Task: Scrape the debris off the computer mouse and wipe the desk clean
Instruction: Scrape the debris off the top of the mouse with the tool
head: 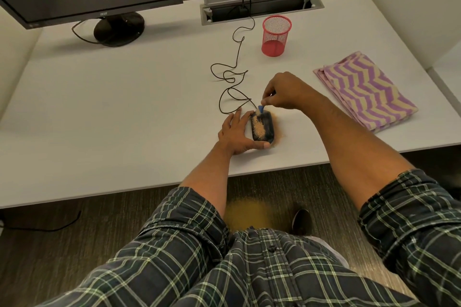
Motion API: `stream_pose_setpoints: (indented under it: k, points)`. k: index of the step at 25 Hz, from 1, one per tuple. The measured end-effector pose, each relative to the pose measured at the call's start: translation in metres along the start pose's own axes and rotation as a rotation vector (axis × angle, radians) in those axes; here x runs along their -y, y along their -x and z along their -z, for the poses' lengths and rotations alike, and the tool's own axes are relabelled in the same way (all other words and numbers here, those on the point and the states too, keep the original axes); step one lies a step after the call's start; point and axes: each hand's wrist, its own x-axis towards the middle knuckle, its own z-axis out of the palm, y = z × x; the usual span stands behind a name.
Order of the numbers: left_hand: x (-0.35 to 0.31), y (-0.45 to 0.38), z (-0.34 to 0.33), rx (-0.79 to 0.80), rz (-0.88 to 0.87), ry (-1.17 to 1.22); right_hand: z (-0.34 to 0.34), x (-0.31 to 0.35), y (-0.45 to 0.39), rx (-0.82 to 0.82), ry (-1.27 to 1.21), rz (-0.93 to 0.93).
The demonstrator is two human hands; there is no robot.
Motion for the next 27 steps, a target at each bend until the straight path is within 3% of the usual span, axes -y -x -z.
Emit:
stream_pose_setpoints:
  k: [4, 6, 9, 13, 15, 19, 23, 27]
  points:
    - [0.0008, 0.0002, -0.0006, -0.002, -0.003, 0.002, -0.0017, 0.0003, 0.0004, -0.022, 0.092, -0.021]
    - [0.0010, 0.0004, -0.0003, 0.000, -0.003, 0.001, -0.0011, 0.0002, -0.0011, -0.062, 0.053, -0.025]
    - [0.0018, -0.0014, -0.0011, 0.004, -0.001, -0.012, -0.0021, 0.0003, -0.0001, 0.032, 0.019, -0.006]
    - [0.0033, -0.0028, -0.0018, 0.004, 0.004, -0.016, -0.0047, 0.0004, -0.0006, -0.071, 0.043, -0.024]
    - [0.0033, -0.0025, -0.0012, 0.007, 0.003, -0.025, -0.0048, 0.0002, -0.0008, -0.024, 0.002, -0.004]
    - [0.0026, -0.0027, -0.0014, 0.003, 0.003, -0.019, -0.0086, 0.0000, 0.0003, -0.075, 0.107, -0.038]
    - [0.0025, -0.0036, -0.0014, 0.004, 0.002, -0.023, -0.0053, 0.0046, 0.0003, 0.024, 0.139, -0.006]
    - [0.0014, -0.0023, -0.0001, 0.006, 0.007, -0.027, -0.0023, 0.0082, -0.0022, -0.040, 0.170, -0.003]
